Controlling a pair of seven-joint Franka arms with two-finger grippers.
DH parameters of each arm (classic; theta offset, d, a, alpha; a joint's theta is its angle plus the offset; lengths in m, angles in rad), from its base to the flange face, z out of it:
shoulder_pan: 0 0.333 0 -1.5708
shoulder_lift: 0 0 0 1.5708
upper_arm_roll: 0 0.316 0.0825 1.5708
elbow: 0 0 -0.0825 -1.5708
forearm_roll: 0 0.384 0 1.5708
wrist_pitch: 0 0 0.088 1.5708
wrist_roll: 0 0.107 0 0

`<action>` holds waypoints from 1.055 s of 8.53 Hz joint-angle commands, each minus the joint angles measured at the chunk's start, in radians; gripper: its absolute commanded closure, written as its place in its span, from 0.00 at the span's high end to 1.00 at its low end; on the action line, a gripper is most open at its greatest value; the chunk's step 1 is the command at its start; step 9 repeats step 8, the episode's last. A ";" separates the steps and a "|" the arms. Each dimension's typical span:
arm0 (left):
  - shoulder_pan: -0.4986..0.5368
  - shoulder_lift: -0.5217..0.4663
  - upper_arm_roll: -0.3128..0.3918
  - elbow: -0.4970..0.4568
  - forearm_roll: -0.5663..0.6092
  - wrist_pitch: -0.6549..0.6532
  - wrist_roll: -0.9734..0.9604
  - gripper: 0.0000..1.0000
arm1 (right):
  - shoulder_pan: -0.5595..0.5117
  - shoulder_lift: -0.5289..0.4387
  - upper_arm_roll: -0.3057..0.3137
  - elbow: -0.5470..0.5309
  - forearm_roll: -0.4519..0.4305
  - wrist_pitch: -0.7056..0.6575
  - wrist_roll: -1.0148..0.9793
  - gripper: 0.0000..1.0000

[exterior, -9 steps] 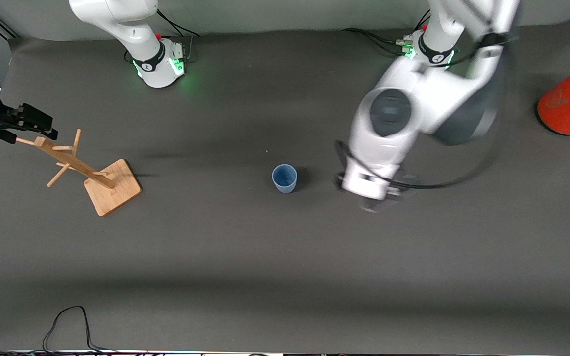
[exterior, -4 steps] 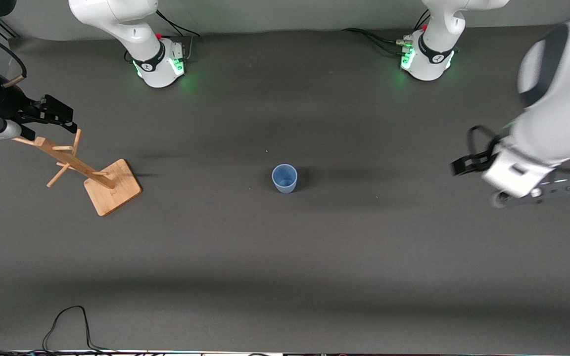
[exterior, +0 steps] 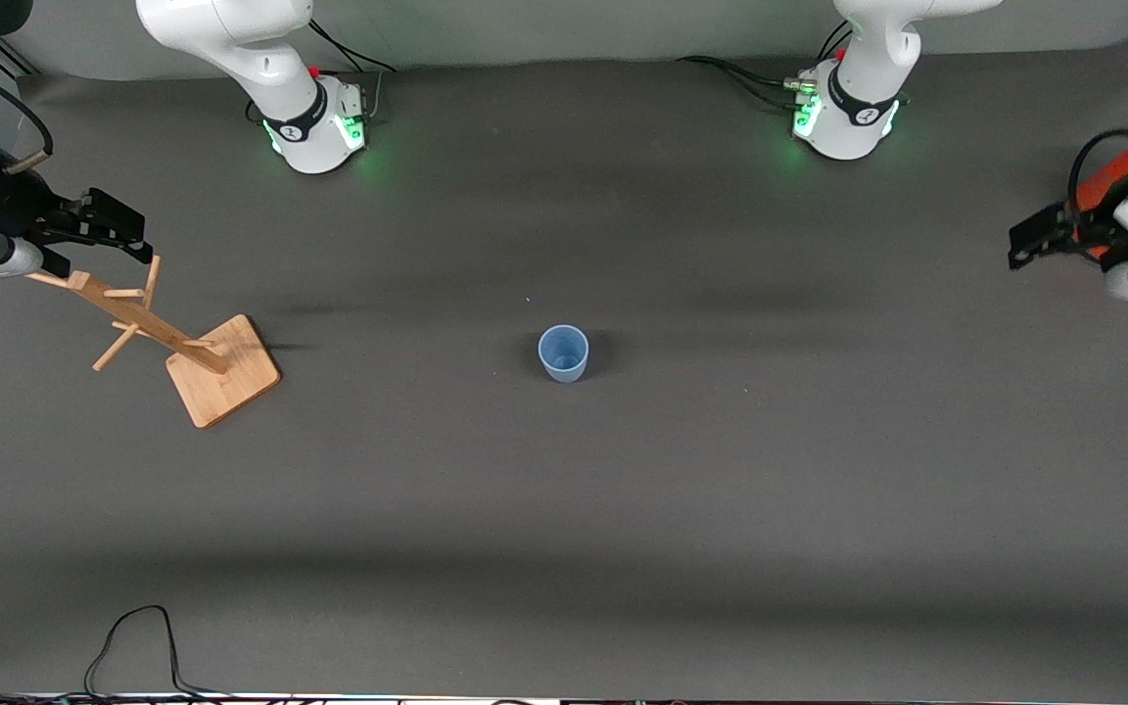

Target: Rotate and upright cup with both arms

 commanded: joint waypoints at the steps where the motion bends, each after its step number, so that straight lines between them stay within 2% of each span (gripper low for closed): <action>1: -0.002 -0.030 0.004 -0.028 -0.018 0.017 0.015 1.00 | 0.012 -0.013 -0.011 -0.015 -0.009 0.014 -0.022 1.00; 5: -0.008 -0.029 0.004 -0.028 -0.015 0.022 0.015 1.00 | 0.010 0.007 -0.011 0.018 -0.010 -0.003 -0.101 1.00; 7: -0.007 -0.027 0.004 -0.031 -0.015 0.028 0.014 1.00 | 0.004 0.036 -0.027 0.053 0.033 -0.012 -0.094 1.00; 9: -0.008 -0.027 0.003 -0.033 -0.014 0.025 0.012 1.00 | 0.006 0.040 -0.028 0.055 0.031 -0.013 -0.100 1.00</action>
